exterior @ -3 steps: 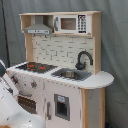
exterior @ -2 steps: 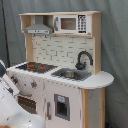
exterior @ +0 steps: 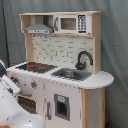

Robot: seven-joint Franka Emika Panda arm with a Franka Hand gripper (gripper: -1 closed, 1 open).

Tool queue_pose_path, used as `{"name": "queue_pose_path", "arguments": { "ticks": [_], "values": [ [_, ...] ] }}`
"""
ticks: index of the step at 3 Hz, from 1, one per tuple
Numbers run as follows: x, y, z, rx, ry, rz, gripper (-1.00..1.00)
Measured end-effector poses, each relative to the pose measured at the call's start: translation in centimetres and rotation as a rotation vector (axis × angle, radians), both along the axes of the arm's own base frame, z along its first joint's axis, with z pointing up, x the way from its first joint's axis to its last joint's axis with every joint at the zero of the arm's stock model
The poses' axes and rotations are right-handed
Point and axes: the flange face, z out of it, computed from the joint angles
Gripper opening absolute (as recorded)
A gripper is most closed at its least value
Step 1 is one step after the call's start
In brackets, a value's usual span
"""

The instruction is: Play with the kitchen

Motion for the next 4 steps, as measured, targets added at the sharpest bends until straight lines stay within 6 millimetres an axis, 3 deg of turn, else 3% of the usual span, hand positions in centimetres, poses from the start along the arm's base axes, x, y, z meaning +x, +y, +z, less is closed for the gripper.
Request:
{"name": "queue_pose_path", "arguments": {
  "ticks": [4],
  "values": [
    [0.06, -0.02, -0.3, -0.441, -0.051, -0.065, -1.0]
  ]
}}
